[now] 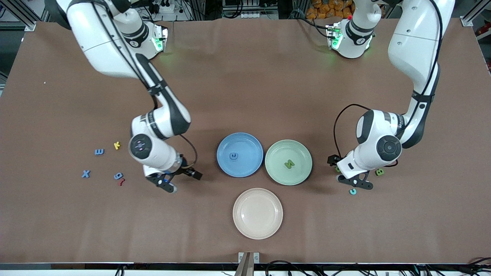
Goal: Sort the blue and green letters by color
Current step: 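Grasp the blue 6 with the right gripper while the left gripper grasps the green P, then drop the 6 on the blue plate while the left gripper drops P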
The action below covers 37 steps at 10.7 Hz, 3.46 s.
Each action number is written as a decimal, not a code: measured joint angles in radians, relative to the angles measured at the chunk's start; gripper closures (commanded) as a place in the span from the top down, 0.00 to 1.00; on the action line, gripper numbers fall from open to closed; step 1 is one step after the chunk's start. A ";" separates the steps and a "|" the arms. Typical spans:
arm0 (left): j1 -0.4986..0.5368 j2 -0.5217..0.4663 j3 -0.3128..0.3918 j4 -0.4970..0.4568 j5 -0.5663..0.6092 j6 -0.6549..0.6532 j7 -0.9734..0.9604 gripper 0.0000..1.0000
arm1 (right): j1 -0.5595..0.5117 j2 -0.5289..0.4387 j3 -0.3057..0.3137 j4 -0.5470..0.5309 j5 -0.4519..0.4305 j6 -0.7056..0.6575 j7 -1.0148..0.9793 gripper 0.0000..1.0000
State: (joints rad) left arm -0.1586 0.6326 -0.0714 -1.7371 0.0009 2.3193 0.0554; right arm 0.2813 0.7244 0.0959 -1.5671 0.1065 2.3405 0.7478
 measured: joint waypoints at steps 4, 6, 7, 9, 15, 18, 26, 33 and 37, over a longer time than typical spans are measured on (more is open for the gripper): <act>0.012 0.043 0.002 -0.034 0.019 0.098 0.000 1.00 | -0.190 -0.003 -0.002 -0.029 -0.034 -0.056 -0.470 1.00; 0.021 0.042 0.002 -0.068 0.020 0.138 0.000 1.00 | -0.245 -0.006 -0.007 -0.045 -0.136 -0.061 -0.613 1.00; 0.022 0.041 0.002 -0.071 0.020 0.141 0.001 0.97 | -0.263 -0.008 -0.013 -0.052 -0.194 -0.061 -0.662 1.00; 0.022 0.037 0.000 -0.071 0.020 0.141 0.001 0.85 | -0.300 -0.009 -0.018 -0.054 -0.259 -0.061 -0.834 1.00; 0.018 0.024 -0.001 -0.075 0.020 0.141 -0.010 0.27 | -0.397 -0.009 -0.021 -0.076 -0.269 -0.014 -1.119 1.00; 0.012 0.019 -0.001 -0.079 0.022 0.142 -0.035 0.19 | -0.399 -0.009 -0.018 -0.139 -0.269 0.077 -1.133 1.00; -0.011 -0.042 0.005 -0.066 0.022 0.069 -0.107 0.13 | -0.398 -0.009 -0.015 -0.161 -0.269 0.080 -1.135 0.00; -0.220 -0.092 0.007 -0.006 0.022 -0.020 -0.501 0.13 | -0.400 -0.026 -0.014 -0.171 -0.269 0.085 -1.136 0.00; -0.291 -0.073 0.007 0.006 0.022 -0.021 -0.635 1.00 | -0.395 -0.028 0.050 -0.166 -0.253 0.075 -1.015 0.00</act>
State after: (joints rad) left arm -0.4500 0.5598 -0.0640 -1.7312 0.0231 2.2984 -0.5796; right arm -0.1134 0.6960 0.1462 -1.7333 -0.1465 2.4158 -0.2672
